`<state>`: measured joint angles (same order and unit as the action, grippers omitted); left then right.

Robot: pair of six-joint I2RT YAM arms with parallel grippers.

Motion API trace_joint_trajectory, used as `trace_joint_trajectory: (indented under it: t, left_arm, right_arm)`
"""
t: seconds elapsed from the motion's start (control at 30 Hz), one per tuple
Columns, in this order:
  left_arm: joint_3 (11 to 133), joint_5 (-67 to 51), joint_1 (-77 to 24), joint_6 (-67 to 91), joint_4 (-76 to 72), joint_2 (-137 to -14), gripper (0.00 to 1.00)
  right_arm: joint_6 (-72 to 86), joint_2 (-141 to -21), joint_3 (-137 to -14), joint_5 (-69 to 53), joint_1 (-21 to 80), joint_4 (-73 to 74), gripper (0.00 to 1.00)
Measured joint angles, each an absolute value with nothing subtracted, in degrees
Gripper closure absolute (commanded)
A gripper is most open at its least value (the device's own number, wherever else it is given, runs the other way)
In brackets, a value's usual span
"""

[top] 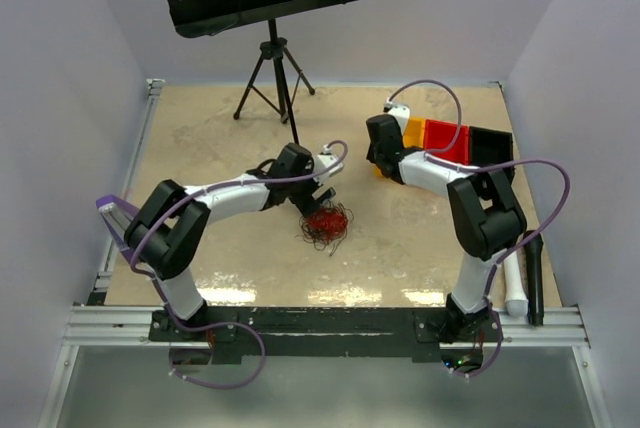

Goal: Untangle the cables

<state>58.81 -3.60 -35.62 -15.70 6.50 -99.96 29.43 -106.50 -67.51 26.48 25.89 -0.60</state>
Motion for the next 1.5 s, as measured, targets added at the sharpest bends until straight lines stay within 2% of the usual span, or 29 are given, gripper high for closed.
trace_joint_trajectory:
  t: [0.2,0.4,0.67,0.77,0.9,1.0,1.17,1.33,1.5]
  left_arm:
    - [54.8,-2.3,-41.5,-17.2,4.6,-99.5,0.00]
    - [49.3,-2.7,-43.7,-17.6,6.2,-93.1,0.00]
    - [52.5,-2.1,-43.3,-17.5,15.9,-82.4,0.00]
    - [56.8,-1.1,-41.4,-16.8,19.6,-78.2,0.00]
    - [62.5,-1.8,-33.7,-15.2,23.5,-73.3,0.00]
    - [63.1,-0.9,-28.7,-14.6,25.1,-69.6,0.00]
    - [63.0,-0.8,-26.9,-14.0,28.4,-66.4,0.00]
    - [63.0,0.6,-25.6,-13.5,30.5,-65.9,0.00]
    - [63.0,1.2,-25.2,-12.7,32.1,-65.1,0.00]
  right_arm:
    - [30.3,-104.2,-64.6,23.2,26.1,-1.5,0.75]
    - [32.0,-103.6,-62.3,22.5,28.7,-4.0,0.73]
    - [35.9,-101.0,-58.0,22.1,37.3,-6.9,0.74]
    - [37.3,-100.5,-57.5,22.0,41.2,-6.8,0.74]
    - [39.2,-100.5,-57.5,22.0,46.5,-6.8,0.74]
    - [40.6,-101.1,-58.5,22.7,50.4,-6.2,0.74]
    - [43.4,-105.1,-64.2,24.8,55.5,-3.4,0.76]
    - [46.6,-108.1,-68.2,26.5,59.4,-1.5,0.71]
    - [49.7,-113.3,-75.4,26.9,60.6,0.0,0.58]
